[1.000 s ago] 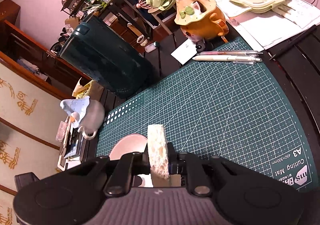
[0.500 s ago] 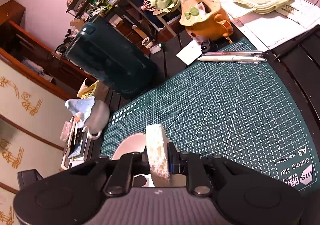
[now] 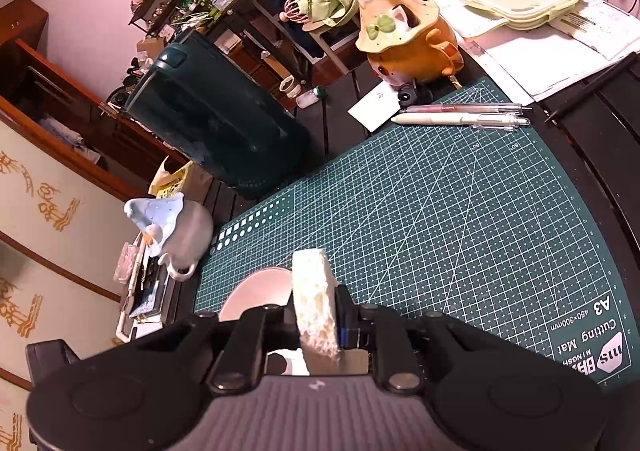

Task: Clean bowl
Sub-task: 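Hold the bowl with the left tool while the right tool presses the sponge on its base, then tilt the bowl with the left tool while the right tool rubs the sponge on its underside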

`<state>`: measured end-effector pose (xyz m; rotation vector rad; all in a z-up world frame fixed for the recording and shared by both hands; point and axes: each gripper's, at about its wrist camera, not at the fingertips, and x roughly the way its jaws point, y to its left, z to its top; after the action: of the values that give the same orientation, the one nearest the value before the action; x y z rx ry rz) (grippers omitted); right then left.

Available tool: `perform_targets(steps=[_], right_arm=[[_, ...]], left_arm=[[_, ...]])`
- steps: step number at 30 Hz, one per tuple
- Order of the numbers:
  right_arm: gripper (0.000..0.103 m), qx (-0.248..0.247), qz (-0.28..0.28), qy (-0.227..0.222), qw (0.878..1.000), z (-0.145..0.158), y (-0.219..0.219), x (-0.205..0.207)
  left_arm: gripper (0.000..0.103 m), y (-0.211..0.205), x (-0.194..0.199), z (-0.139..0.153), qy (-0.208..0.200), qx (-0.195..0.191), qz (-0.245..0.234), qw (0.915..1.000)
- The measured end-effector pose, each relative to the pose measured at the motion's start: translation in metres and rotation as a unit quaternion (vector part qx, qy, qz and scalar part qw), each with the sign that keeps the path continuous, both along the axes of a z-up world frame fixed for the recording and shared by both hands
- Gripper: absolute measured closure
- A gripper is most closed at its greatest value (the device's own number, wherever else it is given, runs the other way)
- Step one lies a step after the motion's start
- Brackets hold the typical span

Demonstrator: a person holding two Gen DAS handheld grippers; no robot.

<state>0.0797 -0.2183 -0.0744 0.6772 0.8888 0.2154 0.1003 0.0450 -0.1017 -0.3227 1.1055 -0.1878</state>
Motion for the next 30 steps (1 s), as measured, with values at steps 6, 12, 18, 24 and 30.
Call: perform_targets(steps=[6, 12, 18, 24, 30], right_arm=[[0.089, -0.011, 0.0, 0.002, 1.0, 0.005, 0.0, 0.0], [0.089, -0.008, 0.003, -0.007, 1.0, 0.007, 0.0, 0.0], [0.09, 0.004, 0.0, 0.001, 1.0, 0.008, -0.005, 0.003], [0.089, -0.011, 0.011, 0.015, 1.0, 0.0, 0.001, 0.005], [0.09, -0.013, 0.015, 0.011, 1.0, 0.008, 0.001, 0.002]], left_arm=[[0.077, 0.0, 0.0, 0.0, 0.002, -0.002, 0.002, 1.0], [0.077, -0.001, 0.0, 0.0, 0.003, -0.002, 0.003, 1.0], [0.077, -0.001, 0.001, 0.001, 0.006, -0.01, 0.004, 0.9999], [0.077, -0.001, 0.005, 0.001, -0.003, -0.012, 0.004, 0.9999], [0.077, -0.001, 0.008, 0.001, -0.012, -0.014, 0.004, 0.9998]])
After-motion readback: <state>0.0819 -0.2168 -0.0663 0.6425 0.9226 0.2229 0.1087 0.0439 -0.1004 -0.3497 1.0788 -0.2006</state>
